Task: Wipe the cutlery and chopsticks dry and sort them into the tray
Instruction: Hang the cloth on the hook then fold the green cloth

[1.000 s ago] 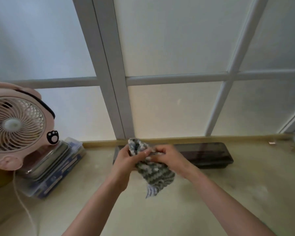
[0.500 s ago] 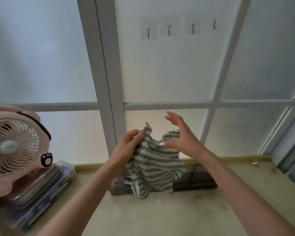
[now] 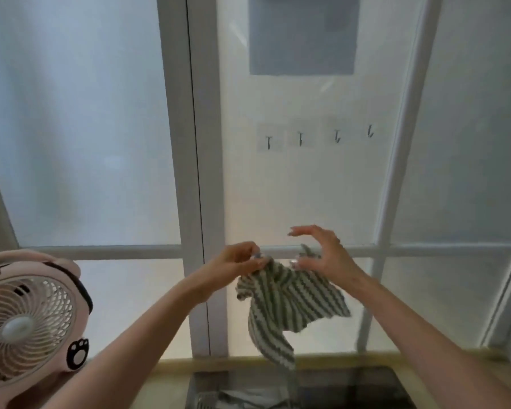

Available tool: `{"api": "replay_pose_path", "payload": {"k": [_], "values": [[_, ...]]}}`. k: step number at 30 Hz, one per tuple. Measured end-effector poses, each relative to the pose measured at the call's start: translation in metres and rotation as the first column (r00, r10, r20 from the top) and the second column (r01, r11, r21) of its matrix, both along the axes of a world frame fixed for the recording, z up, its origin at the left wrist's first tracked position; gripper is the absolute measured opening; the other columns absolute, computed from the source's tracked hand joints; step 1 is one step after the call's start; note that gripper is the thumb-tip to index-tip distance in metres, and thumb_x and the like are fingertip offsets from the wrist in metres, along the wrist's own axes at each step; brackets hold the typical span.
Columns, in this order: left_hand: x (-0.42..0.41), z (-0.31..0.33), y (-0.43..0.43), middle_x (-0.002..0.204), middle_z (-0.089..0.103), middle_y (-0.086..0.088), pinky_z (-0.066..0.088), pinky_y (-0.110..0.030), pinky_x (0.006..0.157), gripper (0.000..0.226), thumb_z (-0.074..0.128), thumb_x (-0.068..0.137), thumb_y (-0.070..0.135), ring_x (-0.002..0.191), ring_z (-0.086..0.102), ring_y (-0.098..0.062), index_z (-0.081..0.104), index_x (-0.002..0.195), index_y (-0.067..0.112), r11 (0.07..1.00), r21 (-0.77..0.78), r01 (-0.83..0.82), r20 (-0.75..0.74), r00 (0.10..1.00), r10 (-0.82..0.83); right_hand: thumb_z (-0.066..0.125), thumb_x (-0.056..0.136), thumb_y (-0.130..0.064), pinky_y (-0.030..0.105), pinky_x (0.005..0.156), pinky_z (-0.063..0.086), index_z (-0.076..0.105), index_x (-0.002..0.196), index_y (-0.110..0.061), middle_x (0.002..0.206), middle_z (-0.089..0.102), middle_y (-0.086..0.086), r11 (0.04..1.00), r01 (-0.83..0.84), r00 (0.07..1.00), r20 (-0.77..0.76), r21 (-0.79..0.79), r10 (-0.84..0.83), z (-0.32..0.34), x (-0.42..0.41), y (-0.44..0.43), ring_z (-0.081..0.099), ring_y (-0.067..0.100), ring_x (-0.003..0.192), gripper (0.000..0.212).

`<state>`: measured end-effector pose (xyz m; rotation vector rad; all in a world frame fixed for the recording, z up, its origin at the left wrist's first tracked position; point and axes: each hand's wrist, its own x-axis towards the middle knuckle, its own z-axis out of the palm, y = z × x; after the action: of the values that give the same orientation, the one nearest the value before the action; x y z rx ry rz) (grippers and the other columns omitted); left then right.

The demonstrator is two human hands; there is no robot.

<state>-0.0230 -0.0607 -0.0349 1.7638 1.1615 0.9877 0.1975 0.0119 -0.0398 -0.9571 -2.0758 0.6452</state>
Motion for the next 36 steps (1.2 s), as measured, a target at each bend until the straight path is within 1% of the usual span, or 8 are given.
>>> {"api": "replay_pose_path", "payload": {"k": [3,8,12,16,20,25,29,36], "values": [[0.019,0.033,0.023,0.09,0.065,-0.003,0.05,-0.032,0.085,0.013,0.054,0.092,0.029,0.089,0.063,-0.02,0.058,0.095,0.017,0.983,0.172,-0.058,-0.029,0.997,0.064,0.075,0.076,-0.015,0.02,0.092,0.045,0.049,0.125,-0.034,0.12,0.06,-0.006,0.969,-0.232,0.973,-0.034,-0.085,0.23,0.029,-0.029,0.003,0.053,0.006,0.112,0.059],[0.011,0.097,0.06,0.086,0.064,0.0,0.049,-0.032,0.078,0.011,0.056,0.091,0.02,0.081,0.061,-0.014,0.06,0.097,0.01,0.854,0.457,-0.249,-0.107,0.937,0.331,0.073,0.079,-0.011,0.024,0.073,0.048,0.066,0.095,-0.011,0.085,0.065,0.004,0.964,-0.207,0.952,-0.261,-0.165,0.159,0.092,-0.041,0.031,0.061,0.017,0.083,0.018],[-0.015,0.135,0.074,0.078,0.062,-0.012,0.049,-0.035,0.069,0.009,0.057,0.09,0.018,0.07,0.057,-0.021,0.052,0.098,0.019,0.861,0.435,-0.263,0.004,0.957,0.29,0.07,0.078,0.0,0.03,0.073,0.049,0.059,0.099,-0.016,0.082,0.062,0.007,0.946,-0.268,0.906,-0.382,-0.182,0.183,0.126,-0.037,0.05,0.06,0.02,0.076,0.029],[-0.029,0.145,0.101,0.082,0.06,-0.007,0.043,-0.036,0.08,0.035,0.042,0.087,-0.006,0.08,0.055,-0.023,0.056,0.071,0.021,0.778,0.525,-0.345,-0.046,0.901,0.431,0.069,0.075,0.006,0.027,0.068,0.048,0.06,0.077,-0.017,0.077,0.063,0.001,0.993,0.035,0.924,-0.382,0.114,0.012,0.143,-0.046,0.071,0.056,0.014,0.068,0.025],[-0.021,0.152,0.133,0.11,0.064,-0.01,0.042,-0.035,0.097,0.037,0.042,0.086,-0.006,0.105,0.057,-0.024,0.073,0.088,0.014,0.636,0.611,-0.471,-0.074,0.766,0.639,0.054,0.089,-0.007,0.029,0.068,0.043,0.069,0.094,-0.017,0.093,0.057,0.005,0.814,0.309,0.951,-0.158,0.491,-0.266,0.156,-0.071,0.098,0.056,0.021,0.077,0.019],[-0.017,0.139,0.149,0.106,0.064,-0.008,0.052,-0.036,0.079,0.035,0.035,0.09,0.001,0.089,0.061,-0.024,0.059,0.092,0.025,0.637,0.529,-0.561,-0.134,0.686,0.715,0.037,0.096,-0.015,0.029,0.06,0.032,0.049,0.112,-0.017,0.093,0.053,0.01,0.744,0.293,0.871,0.153,0.601,-0.467,0.138,-0.079,0.115,0.054,0.028,0.072,0.02],[-0.009,0.095,0.134,0.092,0.063,-0.003,0.045,-0.023,0.056,0.023,0.038,0.098,0.017,0.074,0.058,-0.02,0.056,0.11,0.022,0.689,0.455,-0.565,-0.193,0.692,0.695,0.033,0.101,-0.022,0.031,0.063,0.042,0.05,0.126,-0.024,0.103,0.063,0.008,0.848,0.305,0.931,0.052,0.433,-0.362,0.1,-0.075,0.109,0.06,0.026,0.087,0.031],[0.013,-0.021,0.057,0.07,0.066,0.0,0.05,-0.037,0.058,0.006,0.051,0.094,0.016,0.059,0.061,-0.018,0.056,0.094,0.018,0.688,0.331,-0.645,0.185,0.76,0.623,0.055,0.091,-0.004,0.018,0.059,0.044,0.066,0.108,-0.025,0.093,0.056,-0.004,0.832,0.373,0.924,-0.245,0.411,-0.294,-0.004,-0.004,0.048,0.054,0.008,0.066,0.029]]}}
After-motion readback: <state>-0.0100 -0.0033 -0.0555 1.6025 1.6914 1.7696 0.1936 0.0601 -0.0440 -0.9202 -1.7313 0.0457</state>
